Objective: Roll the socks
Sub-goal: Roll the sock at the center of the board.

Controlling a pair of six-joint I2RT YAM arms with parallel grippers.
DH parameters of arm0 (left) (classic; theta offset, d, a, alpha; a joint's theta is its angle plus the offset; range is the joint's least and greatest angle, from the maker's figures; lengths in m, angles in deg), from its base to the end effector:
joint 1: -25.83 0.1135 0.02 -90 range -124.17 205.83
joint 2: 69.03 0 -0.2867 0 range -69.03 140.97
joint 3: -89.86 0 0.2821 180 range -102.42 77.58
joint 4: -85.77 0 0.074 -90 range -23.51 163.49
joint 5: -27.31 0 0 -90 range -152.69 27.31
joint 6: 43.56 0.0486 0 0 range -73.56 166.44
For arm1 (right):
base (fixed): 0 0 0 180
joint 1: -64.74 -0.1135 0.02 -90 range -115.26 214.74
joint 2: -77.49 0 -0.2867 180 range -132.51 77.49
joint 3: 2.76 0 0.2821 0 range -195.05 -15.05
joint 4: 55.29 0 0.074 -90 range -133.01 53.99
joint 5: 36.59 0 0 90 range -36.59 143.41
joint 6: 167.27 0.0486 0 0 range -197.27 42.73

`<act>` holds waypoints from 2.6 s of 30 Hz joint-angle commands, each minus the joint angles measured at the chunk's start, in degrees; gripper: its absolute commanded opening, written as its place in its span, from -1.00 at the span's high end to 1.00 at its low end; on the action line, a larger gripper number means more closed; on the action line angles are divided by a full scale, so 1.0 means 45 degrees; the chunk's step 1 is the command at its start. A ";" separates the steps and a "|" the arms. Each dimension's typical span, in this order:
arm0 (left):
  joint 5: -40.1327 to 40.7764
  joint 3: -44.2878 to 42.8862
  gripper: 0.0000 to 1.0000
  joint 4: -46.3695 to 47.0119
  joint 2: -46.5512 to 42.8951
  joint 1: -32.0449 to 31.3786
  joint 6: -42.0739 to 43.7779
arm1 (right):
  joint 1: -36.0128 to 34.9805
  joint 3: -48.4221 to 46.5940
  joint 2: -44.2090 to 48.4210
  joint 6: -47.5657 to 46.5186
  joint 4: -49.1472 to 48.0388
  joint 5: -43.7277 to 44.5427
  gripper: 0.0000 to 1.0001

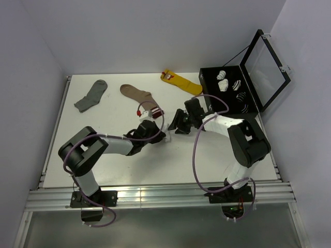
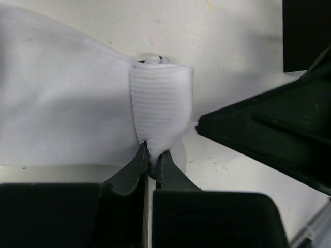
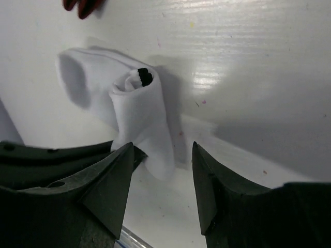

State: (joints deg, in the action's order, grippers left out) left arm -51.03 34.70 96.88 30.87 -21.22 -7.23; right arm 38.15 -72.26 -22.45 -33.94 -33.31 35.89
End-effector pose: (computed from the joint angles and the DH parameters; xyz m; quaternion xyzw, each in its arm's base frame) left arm 0.2599 -0.2648 0.1300 -0.0985 0.8726 -0.3047 0.3687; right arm 0.3387 0.1859 0.1576 0.0877 0.9328 0.3006 0.1783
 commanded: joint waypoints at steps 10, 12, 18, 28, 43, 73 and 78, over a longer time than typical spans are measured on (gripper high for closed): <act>-0.5090 0.2124 0.99 0.3022 0.0535 0.2426 -0.2643 | 0.0772 0.3415 -0.0230 0.1502 -0.7988 -0.2649 -0.05; -0.5305 0.2164 0.99 0.3081 0.0613 0.2544 -0.2683 | 0.0772 0.3495 -0.0427 0.1717 -0.8790 -0.2883 -0.05; -0.5793 0.2281 0.99 0.3511 0.0886 0.2779 -0.2975 | 0.0772 0.3476 -0.1481 0.2323 -1.0159 -0.3390 -0.06; -0.6068 0.2379 0.99 0.4019 0.1082 0.2916 -0.3229 | 0.0772 0.3612 -0.3493 0.3690 -1.2621 -0.4914 -0.09; -0.6048 0.1852 0.99 0.3414 0.1180 0.2974 -0.2956 | 0.0752 0.4003 -0.3514 0.3809 -1.3210 -0.5931 -0.11; -0.1029 0.0134 0.43 -0.1059 -0.1029 0.2877 0.1849 | 0.0616 0.1290 -0.1073 -0.0390 -0.4094 -0.3062 1.00; -0.1068 -0.0239 0.52 -0.1117 0.0046 0.2449 0.1576 | 0.0635 0.0664 -0.0838 -0.0762 -0.2586 -0.2085 1.00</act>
State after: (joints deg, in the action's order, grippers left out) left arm -57.04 34.97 92.43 29.49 -8.59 -1.07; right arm 41.37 -66.90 -28.73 -34.16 -52.85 21.03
